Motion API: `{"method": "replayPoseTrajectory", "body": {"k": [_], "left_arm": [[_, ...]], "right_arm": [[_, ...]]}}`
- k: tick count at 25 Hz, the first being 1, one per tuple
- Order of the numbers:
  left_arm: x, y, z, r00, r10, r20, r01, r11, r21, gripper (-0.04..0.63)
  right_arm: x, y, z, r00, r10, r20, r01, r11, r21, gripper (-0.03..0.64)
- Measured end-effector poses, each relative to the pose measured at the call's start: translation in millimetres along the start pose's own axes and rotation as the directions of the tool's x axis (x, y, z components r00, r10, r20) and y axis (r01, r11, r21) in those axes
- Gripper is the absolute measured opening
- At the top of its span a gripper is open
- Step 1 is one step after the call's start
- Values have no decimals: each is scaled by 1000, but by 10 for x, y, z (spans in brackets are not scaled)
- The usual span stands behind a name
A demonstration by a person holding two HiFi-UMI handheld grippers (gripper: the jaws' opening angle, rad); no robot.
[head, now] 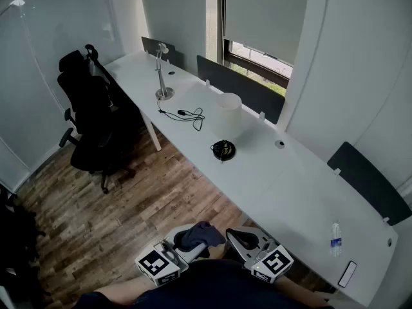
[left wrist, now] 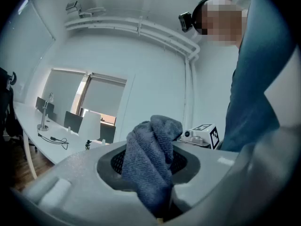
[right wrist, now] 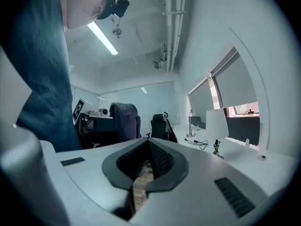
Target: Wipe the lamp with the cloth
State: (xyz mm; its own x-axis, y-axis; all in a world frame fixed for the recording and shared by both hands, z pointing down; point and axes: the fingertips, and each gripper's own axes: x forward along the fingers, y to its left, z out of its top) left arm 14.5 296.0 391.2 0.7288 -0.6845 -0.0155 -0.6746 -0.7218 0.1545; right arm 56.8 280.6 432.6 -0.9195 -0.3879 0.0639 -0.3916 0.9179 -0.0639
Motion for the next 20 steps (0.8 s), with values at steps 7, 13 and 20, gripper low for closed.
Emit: {"method": "replayPoseTrajectory", "body": {"k": [7,13,20], "left_arm": [[130,140,-50,999,20,-40,-21,1000,-9,132],[280,272,-79,998,28,-58,-29,999,-21,133],[565,510,-53,998,45,-55,-47,998,-39,133]], "right_arm": [[63,-166,10,1000,10,-6,-10,1000,8,11],[132,-348,15,1000,27,0,-27,999,26,11],[225,-750,27,1000,23,3,-23,998,54,11]]}}
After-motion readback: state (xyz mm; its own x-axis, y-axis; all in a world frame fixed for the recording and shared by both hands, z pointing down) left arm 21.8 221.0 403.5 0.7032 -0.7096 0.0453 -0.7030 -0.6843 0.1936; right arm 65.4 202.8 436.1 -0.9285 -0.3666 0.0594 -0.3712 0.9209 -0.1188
